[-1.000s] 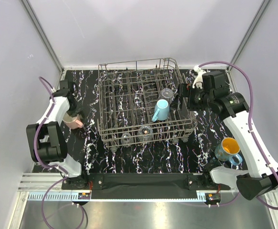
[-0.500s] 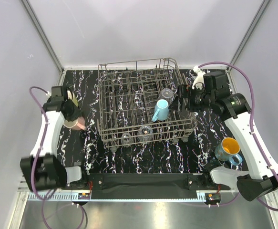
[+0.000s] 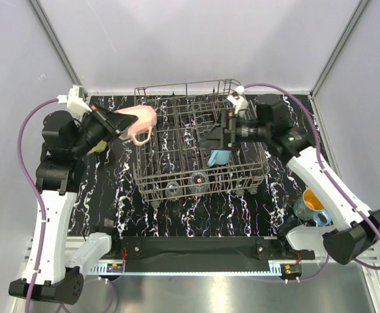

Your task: Load the cups into the dish rack

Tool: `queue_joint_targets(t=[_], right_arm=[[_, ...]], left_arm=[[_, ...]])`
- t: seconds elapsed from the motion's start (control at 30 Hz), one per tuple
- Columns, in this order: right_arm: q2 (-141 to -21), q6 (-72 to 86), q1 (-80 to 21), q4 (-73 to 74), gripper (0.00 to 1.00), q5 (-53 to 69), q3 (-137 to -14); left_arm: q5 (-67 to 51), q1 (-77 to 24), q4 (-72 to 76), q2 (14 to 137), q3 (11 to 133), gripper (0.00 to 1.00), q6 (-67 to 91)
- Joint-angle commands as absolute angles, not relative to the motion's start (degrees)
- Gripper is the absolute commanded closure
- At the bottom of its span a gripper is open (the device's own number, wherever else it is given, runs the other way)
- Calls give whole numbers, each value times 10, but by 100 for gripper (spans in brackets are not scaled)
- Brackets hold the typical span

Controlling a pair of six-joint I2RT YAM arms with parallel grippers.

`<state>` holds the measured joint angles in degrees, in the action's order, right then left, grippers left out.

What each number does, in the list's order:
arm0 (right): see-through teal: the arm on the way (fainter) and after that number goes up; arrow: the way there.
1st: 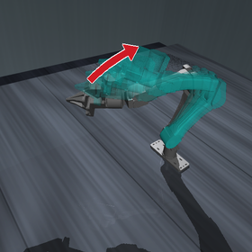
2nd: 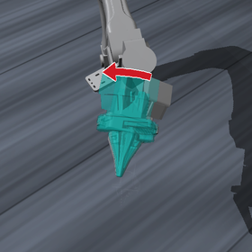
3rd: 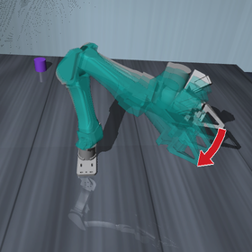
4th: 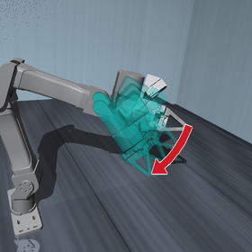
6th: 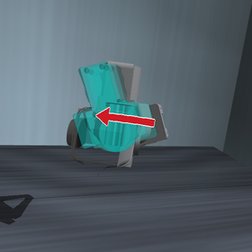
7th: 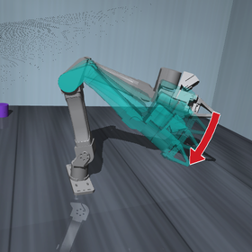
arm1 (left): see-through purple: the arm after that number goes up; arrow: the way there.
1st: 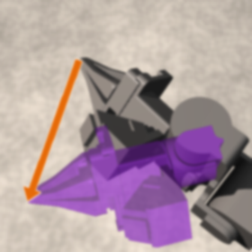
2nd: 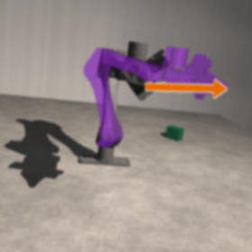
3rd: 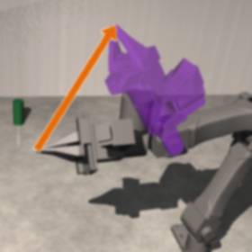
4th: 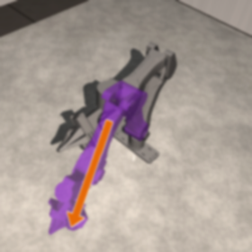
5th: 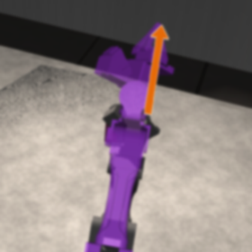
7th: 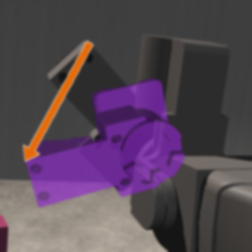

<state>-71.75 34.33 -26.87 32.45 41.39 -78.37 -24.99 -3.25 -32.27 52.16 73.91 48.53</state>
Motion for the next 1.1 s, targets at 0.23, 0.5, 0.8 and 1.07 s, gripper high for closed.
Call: queue_joint_targets(t=[0.23, 0.5, 0.8, 1.07], right_arm=[[-785, 479, -401, 62, 3, 435, -795], [-810, 607, -403, -109, 12, 359, -753], [-867, 649, -406, -148, 46, 350, -776], [-875, 692, -408, -232, 53, 304, -744]], left_arm=[[-360, -96, 40, 514, 658, 100, 604], [-347, -131, 90, 553, 642, 100, 641], [-335, -166, 83, 574, 667, 100, 628], [-331, -172, 82, 560, 642, 100, 635]])
